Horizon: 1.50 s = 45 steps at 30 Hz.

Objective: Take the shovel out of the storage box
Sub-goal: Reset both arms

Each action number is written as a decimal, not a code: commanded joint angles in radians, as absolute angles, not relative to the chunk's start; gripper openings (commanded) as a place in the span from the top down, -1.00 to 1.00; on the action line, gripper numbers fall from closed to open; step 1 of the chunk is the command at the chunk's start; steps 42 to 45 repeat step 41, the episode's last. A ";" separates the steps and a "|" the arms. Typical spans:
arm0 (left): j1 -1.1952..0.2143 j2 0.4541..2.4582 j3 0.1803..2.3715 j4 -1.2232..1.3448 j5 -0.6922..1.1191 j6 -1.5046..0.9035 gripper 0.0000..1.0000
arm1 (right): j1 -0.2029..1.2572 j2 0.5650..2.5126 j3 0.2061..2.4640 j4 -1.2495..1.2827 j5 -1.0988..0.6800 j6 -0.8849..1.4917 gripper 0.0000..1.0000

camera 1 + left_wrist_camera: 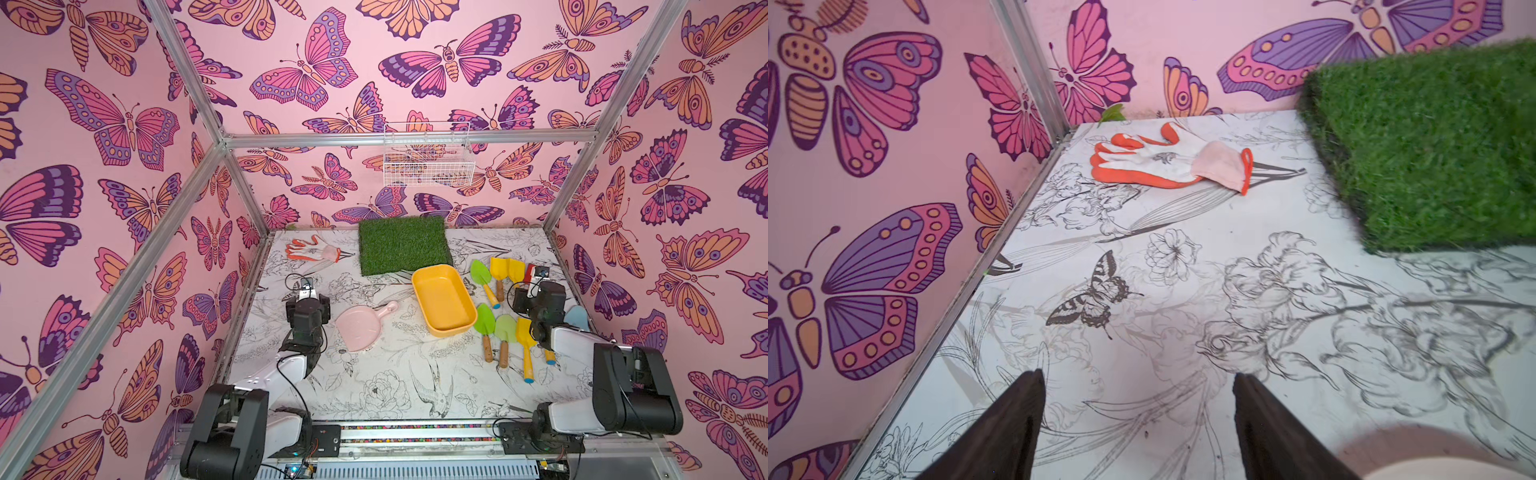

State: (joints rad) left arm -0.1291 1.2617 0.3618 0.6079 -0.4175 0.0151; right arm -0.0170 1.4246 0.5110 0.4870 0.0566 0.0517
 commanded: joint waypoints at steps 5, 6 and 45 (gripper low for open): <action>-0.069 1.470 0.363 0.863 -0.328 -0.027 -0.45 | -0.011 1.401 0.501 0.526 0.088 0.048 -0.02; -0.066 1.506 0.369 0.895 -0.319 -0.017 -0.45 | -0.011 1.407 0.507 0.518 0.084 0.046 -0.02; -0.045 1.510 0.423 0.781 -0.262 -0.031 -0.99 | 0.031 1.502 0.376 0.858 0.173 0.048 -0.97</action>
